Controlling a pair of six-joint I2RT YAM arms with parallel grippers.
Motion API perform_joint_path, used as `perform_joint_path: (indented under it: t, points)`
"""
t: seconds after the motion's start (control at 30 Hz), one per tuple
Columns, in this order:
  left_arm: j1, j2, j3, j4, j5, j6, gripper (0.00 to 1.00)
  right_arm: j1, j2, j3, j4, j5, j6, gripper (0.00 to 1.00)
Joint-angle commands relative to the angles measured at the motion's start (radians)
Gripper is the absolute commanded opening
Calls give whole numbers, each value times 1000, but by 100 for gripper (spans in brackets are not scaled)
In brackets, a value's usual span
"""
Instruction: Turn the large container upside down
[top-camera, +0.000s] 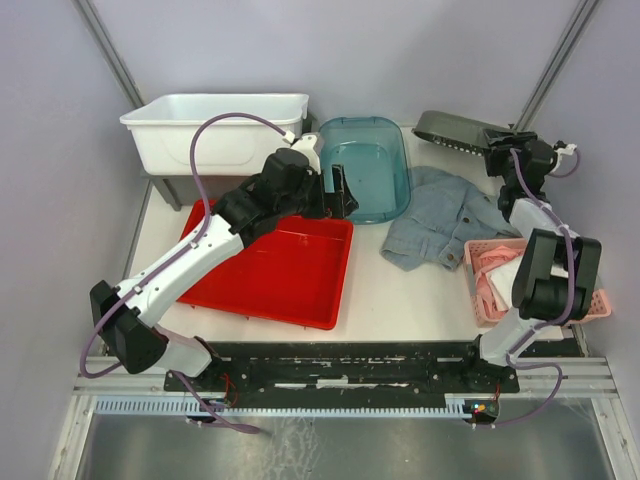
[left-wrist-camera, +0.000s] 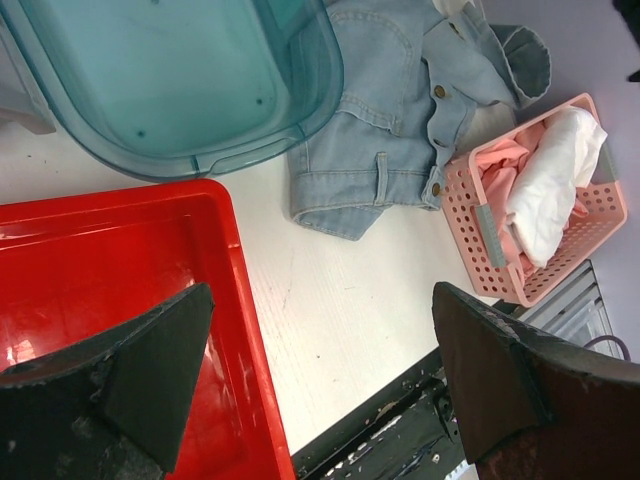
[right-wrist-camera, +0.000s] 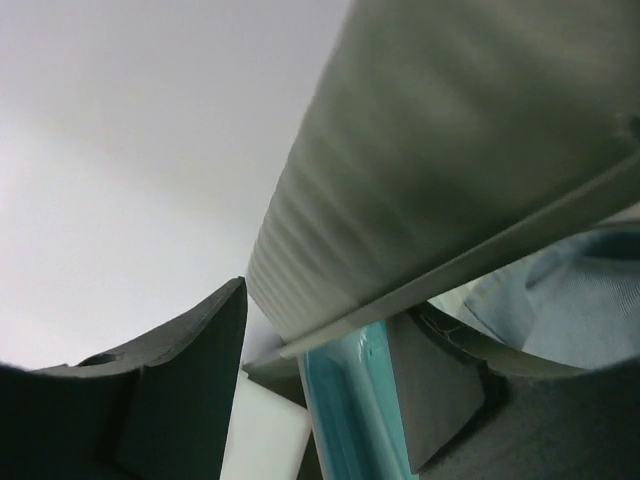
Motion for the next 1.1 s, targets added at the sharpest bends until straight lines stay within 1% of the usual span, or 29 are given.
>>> perform_joint_path:
  t: [0.0, 0.07, 0.1, 0.17, 0.23, 0.3, 0.4, 0.47, 0.5, 0.53, 0.6, 0.73, 0.87, 0.93, 1.0, 1.07]
  points:
    - [4, -43, -8, 49, 25, 24, 96, -4, -132, 56, -359, -21, -88, 65]
    - [4, -49, -16, 50, 32, 26, 96, -5, -156, 48, -414, -32, -89, 67]
    - [4, -52, -20, 50, 35, 27, 96, -5, -163, 60, -480, -30, -97, 70]
    - [4, -61, -27, 50, 43, 30, 97, -12, -155, 120, -629, -49, -135, 74]
    - [3, -73, -38, 50, 44, 34, 97, -26, -117, 220, -834, -100, -195, 75]
    - [4, -87, -52, 49, 41, 36, 96, -33, -73, 294, -988, -158, -241, 75]
    - [3, -107, -71, 48, 40, 37, 96, -35, -55, 294, -1061, -203, -256, 77]
    - [5, -116, -79, 46, 40, 36, 97, -35, -67, 289, -1095, -186, -283, 78]
    - [4, -120, -80, 43, 40, 35, 96, -35, -77, 293, -1129, -176, -300, 79]
    - [4, -126, -83, 40, 42, 35, 96, -37, -85, 302, -1164, -165, -323, 82]
    - [4, -136, -90, 33, 38, 35, 96, -37, -101, 319, -1219, -148, -367, 84]
    - [4, -160, -107, 28, 27, 33, 96, -21, -156, 329, -1256, -108, -484, 83]
    - [4, -167, -117, 29, 21, 31, 96, 68, -182, 358, -1303, -38, -612, 84]
    - [4, -168, -120, 28, 20, 31, 97, 110, -179, 339, -1262, -69, -631, 84]
    - [4, -167, -123, 29, 20, 31, 96, 137, -157, 290, -1140, -179, -617, 85]
    - [4, -166, -123, 30, 21, 33, 96, 165, -106, 263, -1029, -222, -587, 86]
